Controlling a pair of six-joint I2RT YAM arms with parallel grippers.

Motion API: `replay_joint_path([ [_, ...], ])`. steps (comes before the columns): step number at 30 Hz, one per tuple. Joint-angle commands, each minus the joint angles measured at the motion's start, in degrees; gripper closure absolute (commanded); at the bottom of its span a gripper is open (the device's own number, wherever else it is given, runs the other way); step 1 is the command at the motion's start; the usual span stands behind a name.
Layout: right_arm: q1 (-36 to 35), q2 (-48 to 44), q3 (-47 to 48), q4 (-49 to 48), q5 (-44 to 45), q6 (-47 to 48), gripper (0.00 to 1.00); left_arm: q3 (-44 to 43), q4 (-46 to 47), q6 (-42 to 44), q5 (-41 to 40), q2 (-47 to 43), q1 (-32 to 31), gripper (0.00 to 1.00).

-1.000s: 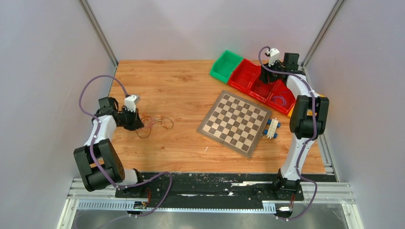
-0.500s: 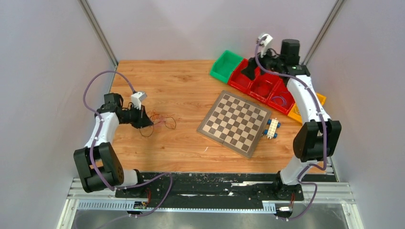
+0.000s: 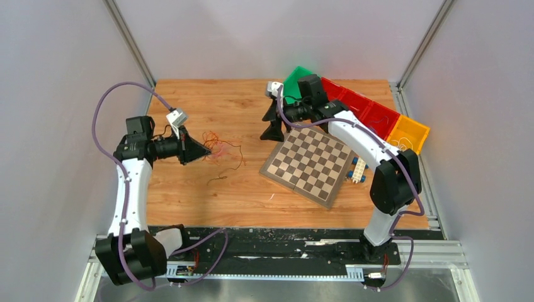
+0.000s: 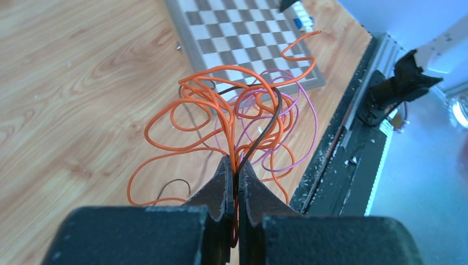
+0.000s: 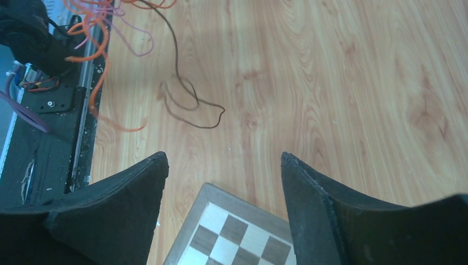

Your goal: Untangle the cables

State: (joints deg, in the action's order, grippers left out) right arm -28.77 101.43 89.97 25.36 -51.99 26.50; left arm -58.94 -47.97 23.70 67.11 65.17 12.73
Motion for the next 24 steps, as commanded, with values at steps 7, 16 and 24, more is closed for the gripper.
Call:
replay_joint_path([
  [7,-9.1,0.6,-1.7,-11.1,-5.2,-2.2,0.28,0.2,-2.8,4.4,11.2,-7.8,-0.4,1.0],
  [16,-12.4,2.5,-4.3,-16.9,-8.8,-6.5,0.26,-0.4,-0.5,1.3,12.0,-7.9,-0.4,1.0],
  [24,-14.3,4.9,-5.7,-20.8,-9.2,-10.8,0.3,0.5,4.1,-1.7,11.0,-8.2,-0.5,1.0],
])
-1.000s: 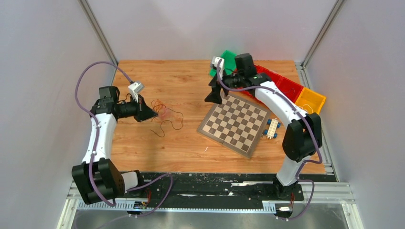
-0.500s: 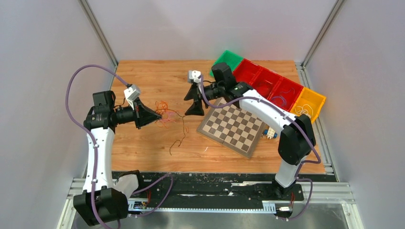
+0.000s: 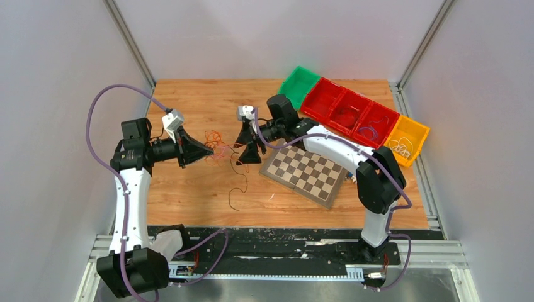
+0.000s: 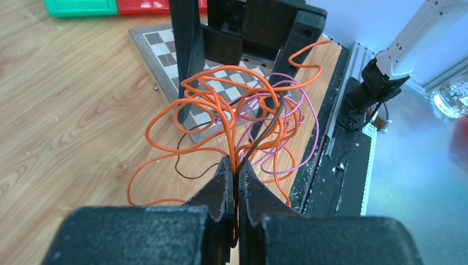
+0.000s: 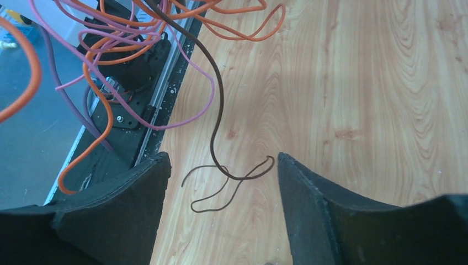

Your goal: Untangle the cables

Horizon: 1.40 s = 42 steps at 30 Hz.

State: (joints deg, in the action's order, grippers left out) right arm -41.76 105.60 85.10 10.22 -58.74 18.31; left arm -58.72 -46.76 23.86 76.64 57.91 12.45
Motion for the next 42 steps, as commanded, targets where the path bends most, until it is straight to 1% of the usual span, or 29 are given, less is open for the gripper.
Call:
replay_joint_path([
  [1,-1.5,1.0,-1.0,-6.5,-1.8,-2.8,0.39,0.3,3.1,-2.1,1.4,-1.1,-0.2,1.0],
  [4,-1.5,2.2,-0.3,-7.1,1.1,-4.4,0.7,0.4,5.4,-4.7,1.0,-1.6,-0.1,1.0],
  [6,-0.3,2.2,-0.1,-7.1,4.2,-7.3,0.95,0.4,7.0,-7.8,0.1,-2.2,-0.1,1.0],
  [7,0.9,1.9,-0.4,-7.1,4.6,-8.7,1.0,0.1,7.2,-8.7,-0.6,-2.4,-0.1,1.0],
  [8,2.3,1.2,-0.9,-7.1,5.2,-10.6,1.0,-0.1,6.7,-8.8,-0.9,-2.9,-0.1,1.0],
  [10,6.1,-0.6,-2.2,-7.1,7.3,-12.5,1.0,-0.5,4.6,-7.5,-4.2,-3.6,0.0,1.0],
  [11,7.9,-1.8,-2.7,-7.1,8.5,-13.0,1.0,-0.6,3.5,-5.6,-5.4,-3.9,0.0,1.0],
  [15,14.7,-6.2,-2.0,-7.0,15.9,-15.6,1.0,0.0,-3.3,0.9,-16.4,-4.4,0.1,1.0],
  [16,16.3,-7.1,-1.0,-6.9,16.6,-16.8,1.0,0.5,-3.9,2.6,-20.7,-4.2,0.2,1.0],
  [17,17.6,-7.8,0.1,-7.0,16.9,-17.8,1.0,0.8,-4.7,3.3,-22.8,-3.8,0.2,1.0],
  [20,20.1,-9.4,4.3,-7.0,17.1,-22.5,1.0,3.2,-4.1,5.1,-32.8,-2.4,0.3,1.0],
  [23,21.1,-10.6,8.9,-7.3,17.2,-25.2,1.0,5.3,-1.8,5.1,-39.0,0.2,0.3,1.0],
  [26,21.4,-11.5,12.4,-7.9,19.6,-25.4,1.0,7.8,1.0,3.2,-45.6,2.3,0.3,1.0],
  [27,21.5,-11.9,13.4,-8.0,20.5,-24.8,1.0,8.1,1.7,2.8,-46.4,3.4,0.3,1.0],
  [29,21.6,-12.3,15.0,-8.1,22.0,-23.0,1.0,8.2,1.2,2.2,-47.0,4.8,0.3,0.95],
  [30,21.6,-12.5,15.4,-8.1,22.6,-22.0,1.0,7.9,0.9,1.9,-45.8,5.0,0.3,0.89],
  [32,21.6,-12.8,16.0,-8.1,23.0,-19.7,1.0,7.5,-0.4,1.7,-42.7,5.0,0.3,0.83],
  [34,21.6,-13.3,15.9,-8.0,23.6,-18.7,1.0,7.6,-0.9,1.5,-40.1,4.1,0.3,0.79],
  [35,21.6,-13.5,15.9,-8.1,23.9,-17.2,1.0,7.8,-0.5,1.3,-39.6,3.3,0.3,0.77],
  [36,21.6,-13.8,15.9,-8.1,24.3,-16.5,1.0,8.4,0.1,1.2,-39.8,2.9,0.3,0.73],
  [37,21.6,-14.1,16.2,-8.1,24.7,-16.1,1.0,9.1,0.3,1.3,-40.6,2.3,0.3,0.71],
  [38,21.6,-14.3,16.5,-8.1,25.0,-15.8,1.0,9.4,0.8,1.5,-41.3,2.3,0.3,0.7],
  [40,21.6,-14.6,17.7,-8.3,25.5,-15.4,1.0,10.3,1.2,1.9,-44.1,3.2,0.3,0.74],
  [41,21.7,-14.8,18.3,-8.4,25.5,-15.3,1.0,10.5,1.2,1.8,-46.0,3.7,0.3,0.78],
  [42,21.7,-14.9,19.0,-8.6,25.6,-15.3,1.0,10.5,1.1,1.9,-46.6,4.9,0.3,0.8],
])
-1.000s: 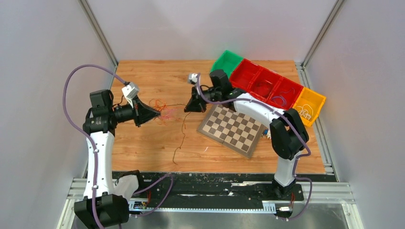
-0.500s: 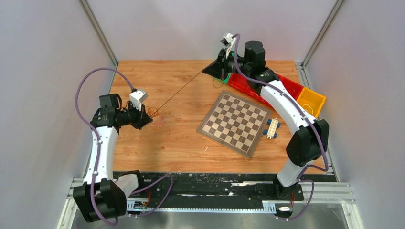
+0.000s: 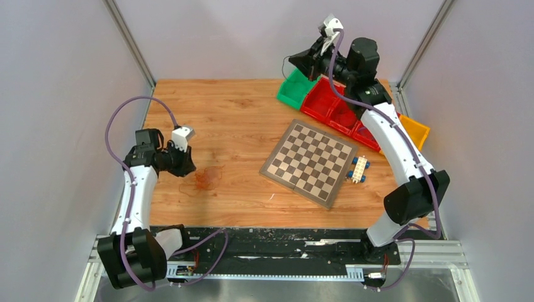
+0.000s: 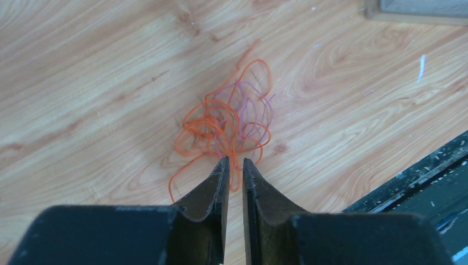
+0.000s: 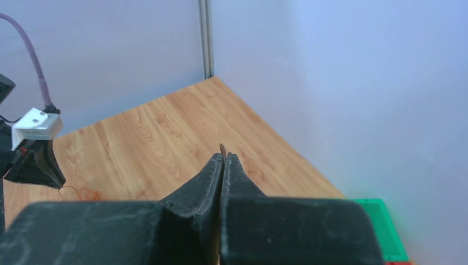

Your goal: Untangle the cables

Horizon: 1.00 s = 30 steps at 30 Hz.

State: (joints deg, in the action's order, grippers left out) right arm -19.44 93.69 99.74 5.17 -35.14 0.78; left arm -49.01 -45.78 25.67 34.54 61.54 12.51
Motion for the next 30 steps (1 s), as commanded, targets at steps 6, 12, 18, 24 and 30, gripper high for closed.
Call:
replay_joint_path([
  [6,0.2,-3.2,6.9,-4.1,3.0,5.1,1.0,1.5,1.0,-0.8,-5.9,4.1,0.2,0.88],
  [12,3.0,-2.0,5.7,-3.6,1.4,4.6,1.0,0.2,2.0,-3.8,-1.5,4.2,0.2,0.86],
  [18,4.9,0.3,2.8,-2.3,-2.1,5.0,1.0,-0.9,2.1,-5.0,0.5,5.7,0.2,0.8],
  [24,8.6,1.5,-0.6,-1.3,-2.2,7.4,1.0,-0.4,2.6,-5.1,0.6,6.6,0.2,0.75],
  [30,15.3,3.4,0.0,2.1,-1.9,10.9,1.0,-0.5,2.5,-5.4,0.7,8.0,0.2,0.65],
])
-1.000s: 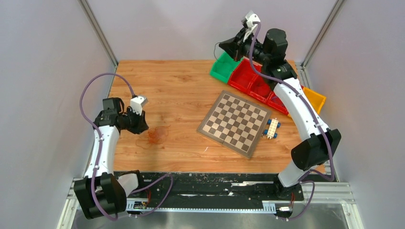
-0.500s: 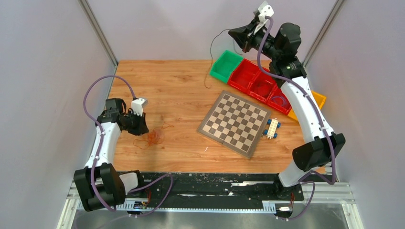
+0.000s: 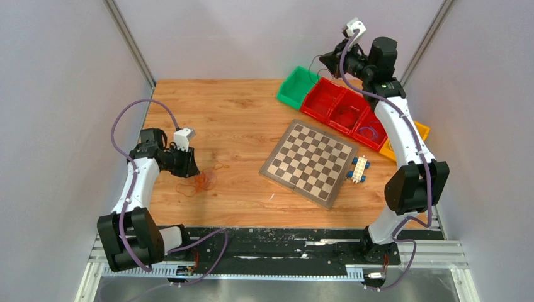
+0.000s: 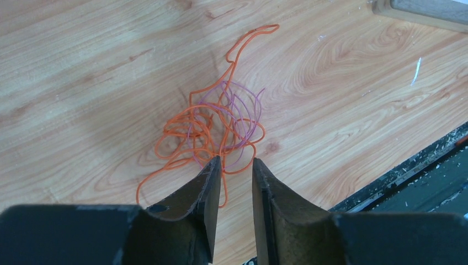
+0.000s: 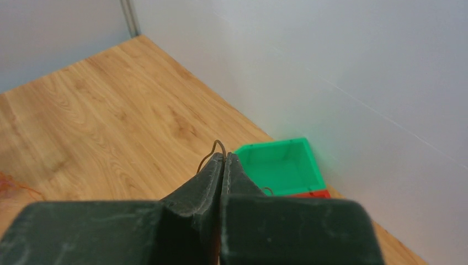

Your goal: Untangle the cables

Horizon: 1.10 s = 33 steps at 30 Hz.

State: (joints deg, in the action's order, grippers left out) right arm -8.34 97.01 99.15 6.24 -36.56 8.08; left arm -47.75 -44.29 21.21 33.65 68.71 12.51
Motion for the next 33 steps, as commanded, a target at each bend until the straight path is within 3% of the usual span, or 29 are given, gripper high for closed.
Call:
replay_joint_path([
  [1,4.9,0.3,0.5,1.4,-0.7,4.2,1.0,-1.7,1.0,-0.9,1.8,0.9,0.2,0.63],
  [7,11.2,2.5,0.8,2.7,-3.4,6.4,1.0,-1.7,1.6,-1.3,1.9,2.3,0.2,0.51],
  [24,13.6,10.5,1.1,2.5,-3.7,16.9,1.0,-1.9,1.5,-1.0,1.8,3.3,0.2,0.5],
  [33,14.5,11.0,-2.7,2.4,-4.0,15.3,1.0,-2.5,1.3,-0.6,1.5,3.7,0.2,0.5],
])
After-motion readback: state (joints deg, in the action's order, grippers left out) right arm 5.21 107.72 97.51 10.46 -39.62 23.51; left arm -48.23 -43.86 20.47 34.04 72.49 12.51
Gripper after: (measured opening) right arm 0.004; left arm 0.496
